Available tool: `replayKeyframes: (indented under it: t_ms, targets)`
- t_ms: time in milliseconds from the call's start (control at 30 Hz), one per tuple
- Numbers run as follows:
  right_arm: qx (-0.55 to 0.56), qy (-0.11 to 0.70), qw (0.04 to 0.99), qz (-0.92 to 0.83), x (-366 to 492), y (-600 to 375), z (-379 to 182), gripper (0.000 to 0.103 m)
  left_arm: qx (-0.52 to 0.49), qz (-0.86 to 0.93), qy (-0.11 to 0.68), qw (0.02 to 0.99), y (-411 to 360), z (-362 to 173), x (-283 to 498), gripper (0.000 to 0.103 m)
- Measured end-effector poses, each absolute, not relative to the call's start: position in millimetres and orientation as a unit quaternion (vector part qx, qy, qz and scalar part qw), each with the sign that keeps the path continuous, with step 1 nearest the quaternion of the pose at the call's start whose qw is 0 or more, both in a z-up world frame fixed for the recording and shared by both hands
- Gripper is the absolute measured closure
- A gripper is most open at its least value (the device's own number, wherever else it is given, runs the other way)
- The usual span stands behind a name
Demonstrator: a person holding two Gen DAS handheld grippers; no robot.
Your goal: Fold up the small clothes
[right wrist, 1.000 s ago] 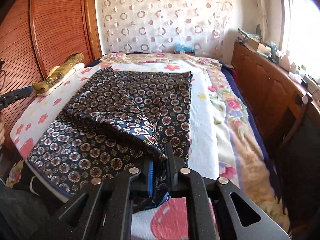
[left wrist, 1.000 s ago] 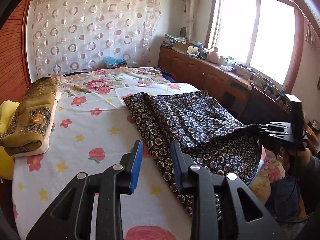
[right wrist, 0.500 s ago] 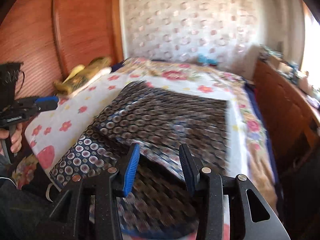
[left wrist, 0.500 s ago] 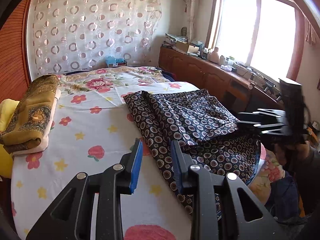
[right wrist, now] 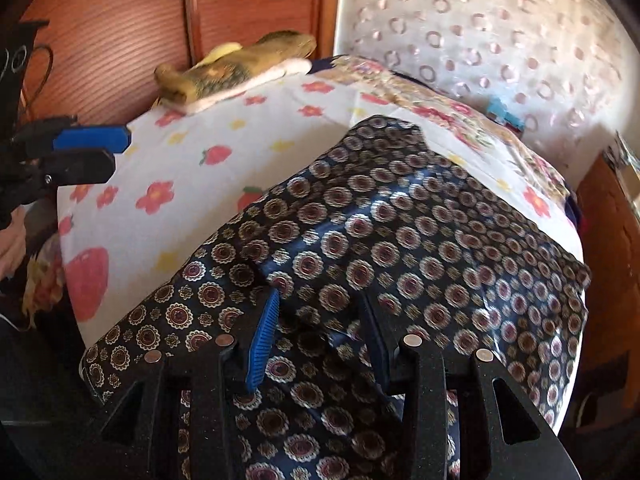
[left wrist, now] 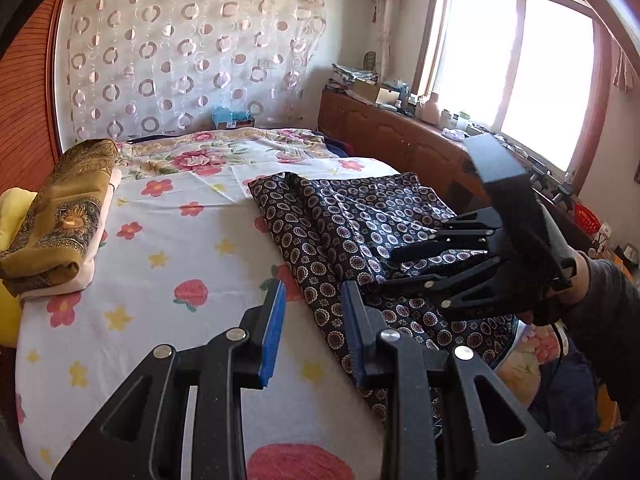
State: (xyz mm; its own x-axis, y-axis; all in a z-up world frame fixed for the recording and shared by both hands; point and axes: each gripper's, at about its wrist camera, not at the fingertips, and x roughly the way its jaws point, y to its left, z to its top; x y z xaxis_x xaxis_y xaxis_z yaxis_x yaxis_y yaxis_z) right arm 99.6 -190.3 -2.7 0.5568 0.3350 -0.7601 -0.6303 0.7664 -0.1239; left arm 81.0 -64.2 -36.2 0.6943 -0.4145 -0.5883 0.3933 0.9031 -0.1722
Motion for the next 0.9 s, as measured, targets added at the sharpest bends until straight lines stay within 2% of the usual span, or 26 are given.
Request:
replayKeyframes:
  t_ms: [167, 367, 433, 467, 500, 900]
  targets:
    - [-0.220, 0.402, 0.845, 0.276, 124, -178, -16, 0.061, -0.018, -0.222, 0.327, 0.919, -65, -39, 82, 0.073]
    - [-0.212, 0.392, 0.847, 0.289, 129, -182, -18, 0.061, -0.019, -0.222, 0.329, 0.918, -65, -38, 82, 0.073]
    - [-0.211, 0.390, 0.848, 0.290, 124, -185, -17, 0.077, -0.019, -0.223, 0.329, 0.917, -66, -39, 81, 0.073]
    - [-0.215, 0.388, 0.851, 0.280, 125, -185, -16, 0.093, -0.018, -0.223, 0.330, 0.917, -66, -39, 81, 0.073]
    - [-0.215, 0.387, 0.855, 0.272, 123, -189, -14, 0.095, -0.018, -0.224, 0.330, 0.917, -66, -40, 81, 0.073]
    - [-0.123, 0.316, 0.924, 0.176, 141, -272, 51, 0.097, -0.016, -0.229, 0.335, 0.914, -70, -42, 81, 0.073]
